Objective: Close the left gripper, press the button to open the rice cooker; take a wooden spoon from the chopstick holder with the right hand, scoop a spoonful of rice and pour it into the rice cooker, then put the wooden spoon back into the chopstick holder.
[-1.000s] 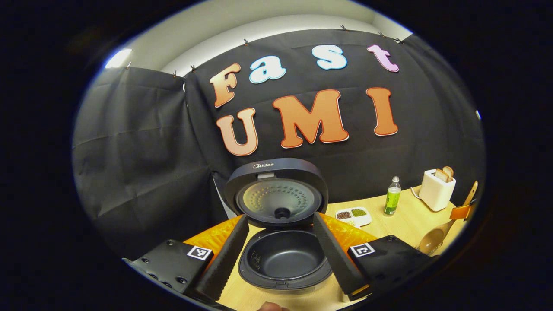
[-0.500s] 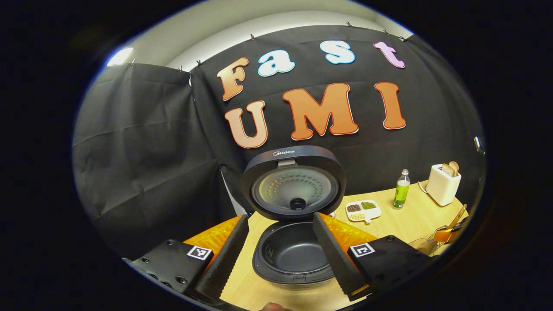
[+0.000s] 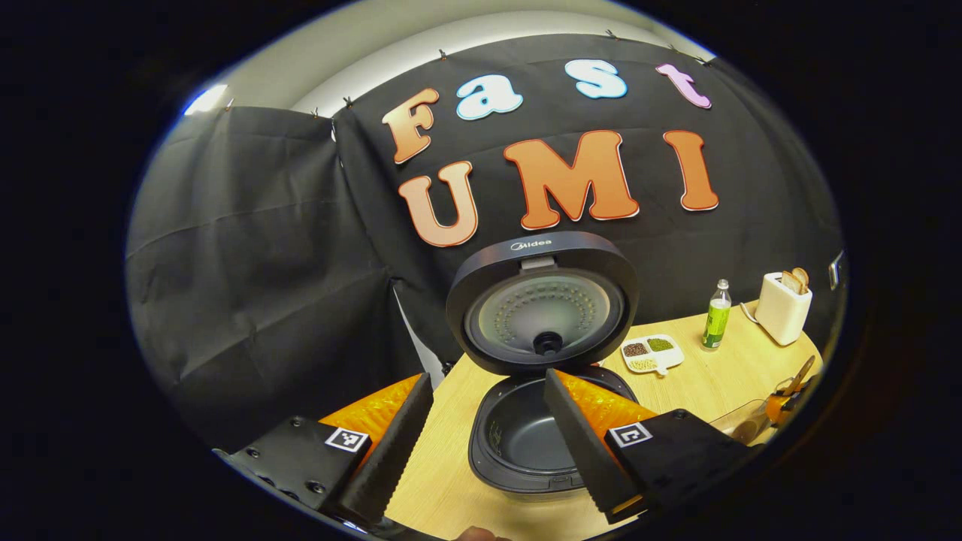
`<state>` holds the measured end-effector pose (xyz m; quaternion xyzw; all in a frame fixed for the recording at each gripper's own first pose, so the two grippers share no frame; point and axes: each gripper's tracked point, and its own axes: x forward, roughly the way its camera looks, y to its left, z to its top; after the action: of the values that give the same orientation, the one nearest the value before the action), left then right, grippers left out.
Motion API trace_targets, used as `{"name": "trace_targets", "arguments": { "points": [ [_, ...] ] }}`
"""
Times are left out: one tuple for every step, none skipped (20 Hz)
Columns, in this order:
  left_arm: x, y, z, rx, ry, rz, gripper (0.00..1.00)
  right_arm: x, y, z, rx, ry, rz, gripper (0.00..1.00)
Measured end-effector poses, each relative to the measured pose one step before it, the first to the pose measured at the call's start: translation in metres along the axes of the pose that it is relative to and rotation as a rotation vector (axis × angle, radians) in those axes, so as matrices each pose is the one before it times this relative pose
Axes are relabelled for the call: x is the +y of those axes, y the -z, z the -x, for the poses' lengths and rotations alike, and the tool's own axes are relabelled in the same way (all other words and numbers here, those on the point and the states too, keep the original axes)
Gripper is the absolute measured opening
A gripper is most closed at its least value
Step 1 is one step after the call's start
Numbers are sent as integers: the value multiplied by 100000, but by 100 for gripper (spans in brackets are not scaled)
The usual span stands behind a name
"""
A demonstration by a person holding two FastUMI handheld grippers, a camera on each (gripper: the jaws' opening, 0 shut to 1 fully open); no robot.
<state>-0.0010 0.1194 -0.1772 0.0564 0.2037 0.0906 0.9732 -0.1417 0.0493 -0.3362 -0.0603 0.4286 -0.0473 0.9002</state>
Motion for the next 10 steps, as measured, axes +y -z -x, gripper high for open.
{"name": "trace_targets", "arguments": {
  "points": [
    [-44, -145, -260, 86, 493, 577, 100, 560, 118, 100, -2128, -93, 3587, 10],
    [49, -45, -184, -177, 442, -9, 93, 321, 491, -73, -488, 154, 2754, 10],
    [-118, -24, -302, -198, 506, -509, 93, 354, 302, -85, -295, -99, 607, 10],
    [-35, -49, -86, 82, 699, -765, 94, 223, 246, -102, 20, 337, -172, 10],
    [-234, -35, -218, 43, 901, -825, 94, 181, 355, -173, 860, -14, -1907, 10],
    [-219, -25, -157, -176, 974, -805, 94, 216, 402, -168, 1069, 183, -3111, 10],
    [-196, -130, -116, -267, 1082, -931, 93, 161, 229, -159, 1015, -287, -3440, 10],
    [-116, -25, -64, -380, 782, -998, 93, 75, 248, -64, 272, 116, -3326, 10],
    [-89, -124, -104, -311, 786, -875, 93, -45, -52, -15, -856, -139, -2707, 10],
    [-189, 18, -178, -135, 837, -473, 94, 0, -116, 57, -1284, 443, -3322, 10]
  ]
}}
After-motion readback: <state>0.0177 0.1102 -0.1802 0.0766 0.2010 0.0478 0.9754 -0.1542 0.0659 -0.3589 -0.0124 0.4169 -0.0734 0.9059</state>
